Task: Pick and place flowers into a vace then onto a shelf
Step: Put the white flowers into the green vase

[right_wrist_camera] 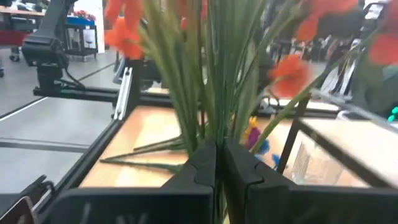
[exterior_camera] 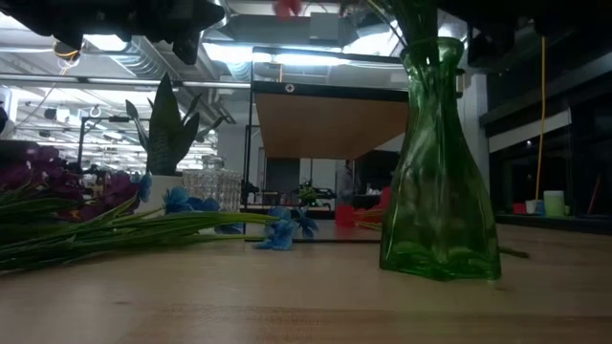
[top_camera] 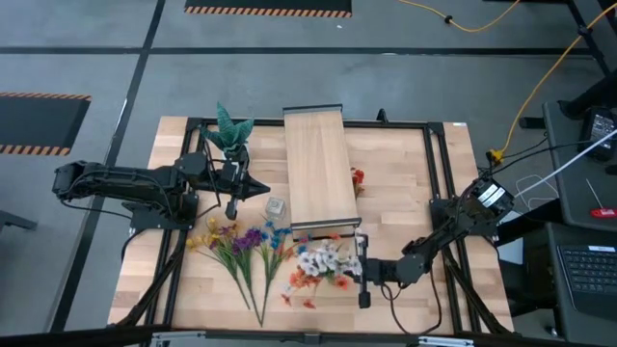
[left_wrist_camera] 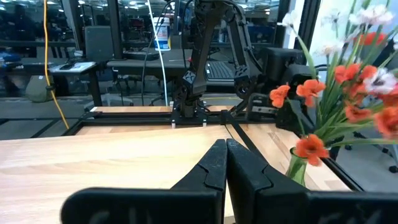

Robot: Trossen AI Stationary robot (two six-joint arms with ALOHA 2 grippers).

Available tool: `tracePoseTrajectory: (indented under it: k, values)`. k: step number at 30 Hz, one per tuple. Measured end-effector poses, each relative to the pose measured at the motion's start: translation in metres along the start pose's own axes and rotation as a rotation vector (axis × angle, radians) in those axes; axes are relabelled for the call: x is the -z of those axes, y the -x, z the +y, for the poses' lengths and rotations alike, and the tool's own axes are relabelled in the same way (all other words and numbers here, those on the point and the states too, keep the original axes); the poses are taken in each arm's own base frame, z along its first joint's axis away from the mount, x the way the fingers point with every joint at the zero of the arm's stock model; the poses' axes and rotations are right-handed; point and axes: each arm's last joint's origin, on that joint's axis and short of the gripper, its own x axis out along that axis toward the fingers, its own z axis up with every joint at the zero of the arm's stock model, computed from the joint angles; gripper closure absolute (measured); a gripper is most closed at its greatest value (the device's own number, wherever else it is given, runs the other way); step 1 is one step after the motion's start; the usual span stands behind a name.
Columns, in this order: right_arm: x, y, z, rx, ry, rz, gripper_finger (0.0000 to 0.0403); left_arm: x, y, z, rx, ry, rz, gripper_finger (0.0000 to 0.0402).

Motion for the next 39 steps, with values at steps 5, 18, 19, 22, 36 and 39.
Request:
tracePoseTrajectory:
  k: [5, 18, 19, 22, 36, 39]
  values:
    - [0.004, -0.001, -0.001, 0.002, -0.012, 0.038, 0.0394, 0.000, 0.000, 0.000, 0.000, 0.000, 0.000, 0.0398]
    - [0.011, -0.001, -0.001, 0.000, -0.014, 0.091, 0.0379, 0.000, 0.000, 0.000, 0.000, 0.000, 0.000, 0.0398]
    - [0.011, -0.001, -0.001, 0.000, -0.014, 0.091, 0.0373, 0.000, 0.000, 0.000, 0.000, 0.000, 0.000, 0.0398]
    - [0.010, -0.001, -0.001, -0.002, -0.008, 0.087, 0.0346, 0.000, 0.000, 0.000, 0.000, 0.000, 0.000, 0.0398]
    - [-0.015, 0.020, 0.009, 0.035, 0.065, 0.055, 0.0254, 0.000, 0.000, 0.000, 0.000, 0.001, 0.002, 0.0398]
    - [-0.021, 0.027, 0.012, 0.026, 0.049, 0.062, 0.0253, 0.001, 0.000, 0.000, -0.001, 0.003, 0.013, 0.0398]
